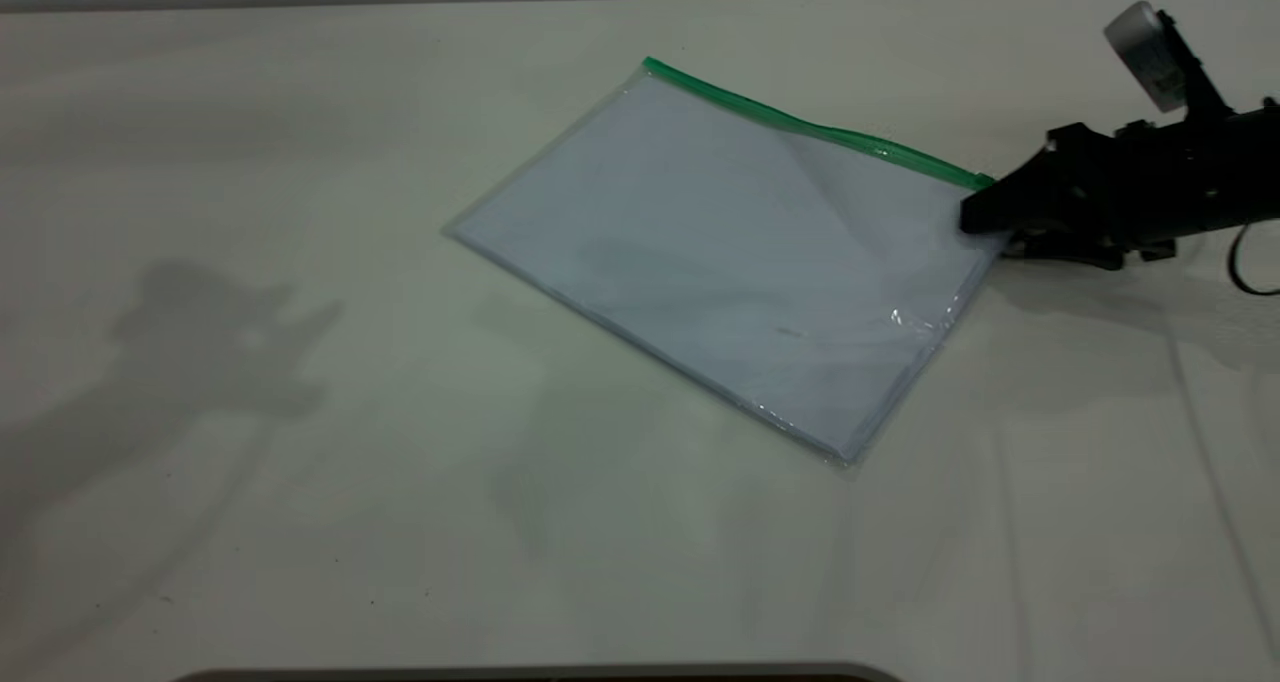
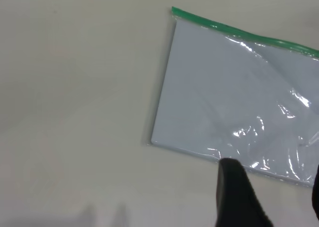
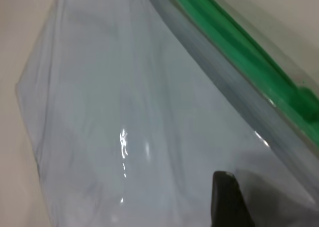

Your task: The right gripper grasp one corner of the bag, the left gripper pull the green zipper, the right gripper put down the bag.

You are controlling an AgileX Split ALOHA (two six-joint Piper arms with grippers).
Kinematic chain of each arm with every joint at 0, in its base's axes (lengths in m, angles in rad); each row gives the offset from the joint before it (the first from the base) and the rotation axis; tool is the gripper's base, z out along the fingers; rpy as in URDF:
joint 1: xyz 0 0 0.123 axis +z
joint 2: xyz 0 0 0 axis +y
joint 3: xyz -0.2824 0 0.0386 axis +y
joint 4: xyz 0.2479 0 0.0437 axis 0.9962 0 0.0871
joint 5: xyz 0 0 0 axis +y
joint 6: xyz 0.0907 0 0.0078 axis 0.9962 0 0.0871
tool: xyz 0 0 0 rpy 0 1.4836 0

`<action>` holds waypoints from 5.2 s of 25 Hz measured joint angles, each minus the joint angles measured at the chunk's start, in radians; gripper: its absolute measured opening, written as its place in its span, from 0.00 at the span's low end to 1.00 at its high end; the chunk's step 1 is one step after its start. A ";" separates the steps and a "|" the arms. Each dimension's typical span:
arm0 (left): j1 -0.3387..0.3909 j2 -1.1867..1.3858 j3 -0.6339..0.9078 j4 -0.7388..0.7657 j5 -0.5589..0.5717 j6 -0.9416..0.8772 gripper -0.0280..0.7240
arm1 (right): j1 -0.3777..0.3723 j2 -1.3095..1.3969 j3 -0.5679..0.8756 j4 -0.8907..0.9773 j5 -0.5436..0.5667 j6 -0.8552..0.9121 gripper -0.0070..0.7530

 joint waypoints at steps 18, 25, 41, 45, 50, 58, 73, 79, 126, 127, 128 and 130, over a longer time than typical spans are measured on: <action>-0.115 0.428 -0.386 -0.061 0.105 0.068 0.62 | 0.051 0.011 -0.054 -0.006 0.145 -0.107 0.06; -0.269 0.727 -0.705 -0.057 0.186 0.097 0.62 | 0.140 0.011 -0.141 -0.078 0.153 -0.056 0.06; -0.439 1.185 -1.320 0.127 0.324 0.037 0.62 | 0.158 0.011 -0.170 -0.107 0.158 -0.051 0.06; -0.460 1.225 -1.364 0.124 0.324 0.029 0.62 | 0.158 0.011 -0.170 -0.109 0.159 -0.051 0.06; -0.484 1.250 -1.376 0.082 0.324 0.034 0.62 | 0.158 0.011 -0.170 -0.110 0.159 -0.049 0.06; -0.491 1.251 -1.376 0.014 0.283 0.094 0.62 | 0.158 0.011 -0.170 -0.110 0.160 -0.048 0.06; -0.491 1.283 -1.399 -0.017 0.259 0.109 0.59 | 0.158 0.011 -0.171 -0.113 0.160 -0.048 0.06; -0.491 1.288 -1.399 -0.022 0.264 0.109 0.57 | 0.158 0.011 -0.171 -0.119 0.160 -0.048 0.06; -0.406 1.288 -1.463 -0.075 0.409 0.168 0.04 | 0.157 0.011 -0.171 -0.157 0.204 -0.082 0.06; -0.392 1.288 -1.466 -0.080 0.438 0.158 0.04 | 0.157 0.011 -0.171 -0.158 0.210 -0.084 0.06; -0.377 1.288 -1.467 -0.080 0.462 0.144 0.04 | 0.159 0.011 -0.171 -0.159 0.219 -0.086 0.06; -0.363 1.288 -1.467 -0.076 0.488 0.124 0.04 | 0.168 0.011 -0.174 -0.163 0.228 -0.094 0.06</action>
